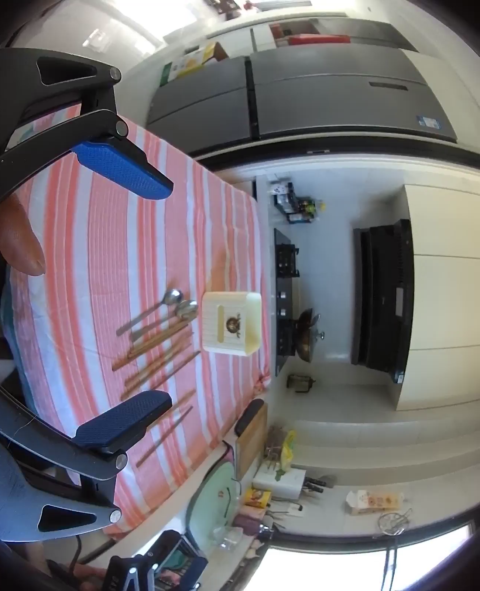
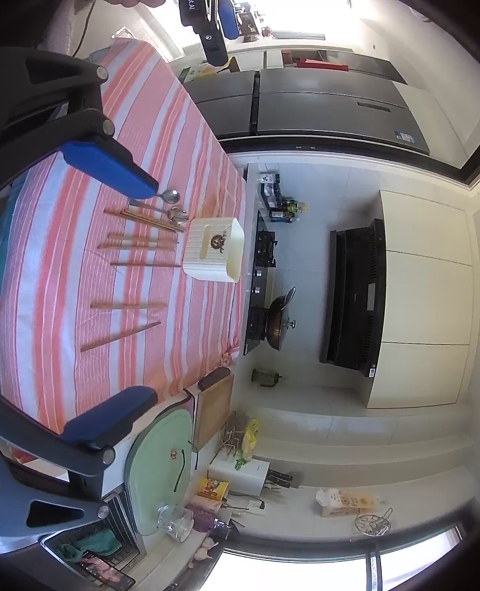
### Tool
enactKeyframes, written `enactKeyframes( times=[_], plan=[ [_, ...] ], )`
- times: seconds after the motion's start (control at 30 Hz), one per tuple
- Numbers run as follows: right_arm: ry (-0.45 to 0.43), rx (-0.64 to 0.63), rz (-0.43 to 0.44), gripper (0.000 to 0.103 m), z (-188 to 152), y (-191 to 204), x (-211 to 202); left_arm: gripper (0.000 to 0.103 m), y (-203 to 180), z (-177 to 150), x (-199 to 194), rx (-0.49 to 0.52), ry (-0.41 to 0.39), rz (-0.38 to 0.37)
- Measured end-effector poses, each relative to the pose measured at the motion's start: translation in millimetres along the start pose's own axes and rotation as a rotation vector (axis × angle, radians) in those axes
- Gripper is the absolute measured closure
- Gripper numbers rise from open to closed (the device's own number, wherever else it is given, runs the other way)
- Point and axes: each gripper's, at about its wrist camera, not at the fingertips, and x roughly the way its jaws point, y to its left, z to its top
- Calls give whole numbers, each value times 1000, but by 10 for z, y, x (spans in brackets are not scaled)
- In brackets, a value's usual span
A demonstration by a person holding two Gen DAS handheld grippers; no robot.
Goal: Organize utensils
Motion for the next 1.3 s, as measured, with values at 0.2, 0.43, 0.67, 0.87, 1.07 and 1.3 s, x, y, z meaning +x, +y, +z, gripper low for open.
enactKeyframes(
  times=[0.2,0.43,0.67,0.87,1.07,1.3],
  plan=[
    [-2,6,1,0,-1,-20,50,0,-10,4,9,5,-2,2],
    [-9,2,0,0,3,3,38,0,11,65,-24,2,-9,-5],
    [-17,2,0,0,-3,14,9,0,44,72,-53,3,-19,-6],
    [-21,1,-1,0,-10,17,8,0,46,71,-56,3,-24,-8],
    [-21,1,-1,0,-16,17,13,0,40,67,-54,3,-24,-8],
    [-22,2,0,0,-17,12,11,0,21,43,-49,4,-26,-9]
  ],
)
